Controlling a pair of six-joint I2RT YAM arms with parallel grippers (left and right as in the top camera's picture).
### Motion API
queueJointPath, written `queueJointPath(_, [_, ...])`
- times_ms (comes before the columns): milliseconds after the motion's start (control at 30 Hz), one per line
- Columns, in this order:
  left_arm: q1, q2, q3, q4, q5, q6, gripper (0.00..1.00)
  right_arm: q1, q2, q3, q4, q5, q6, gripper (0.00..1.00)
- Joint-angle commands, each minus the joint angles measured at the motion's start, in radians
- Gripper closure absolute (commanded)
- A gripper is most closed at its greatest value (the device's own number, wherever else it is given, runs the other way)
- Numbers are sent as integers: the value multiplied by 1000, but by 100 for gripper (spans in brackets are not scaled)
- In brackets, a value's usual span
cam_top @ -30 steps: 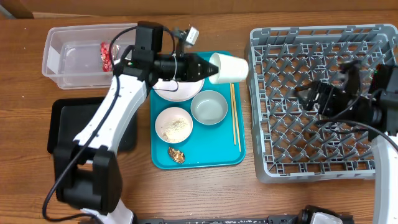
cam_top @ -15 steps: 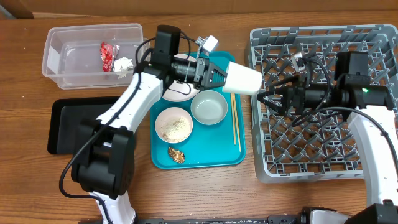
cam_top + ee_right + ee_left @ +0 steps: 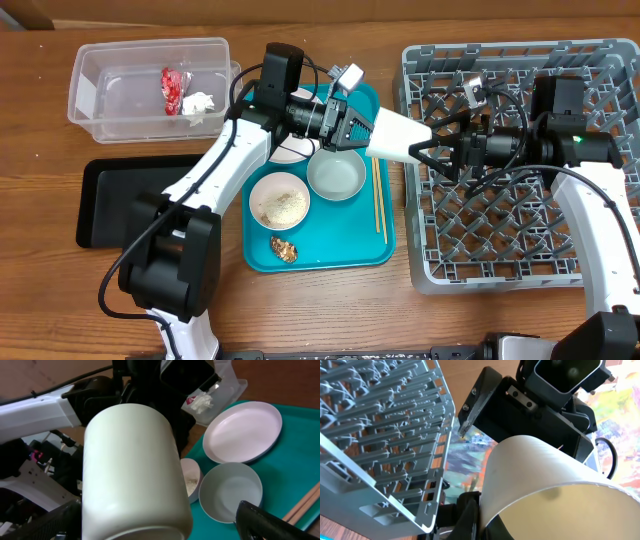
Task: Sort waste into correct bins and load items into the dishwasher
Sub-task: 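Lift the cup toward the rack and grasp it with the right gripper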
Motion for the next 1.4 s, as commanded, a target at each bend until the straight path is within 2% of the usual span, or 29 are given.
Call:
queueJointPath(0, [-18,2,14,9,31,-13,96,3,3,19,2,-43,-7,0])
queueJointPath(567, [-16,2,14,16,23,-13,96,64,3,19,4,-65,-7,1])
queueJointPath(867, [-16,2,14,16,24,-21,96,64,3,19,3,-65,-7,15])
queueJointPath(1367, [-14,2,14,16,23,-21,96,64,3,19,3,-54,-7,27])
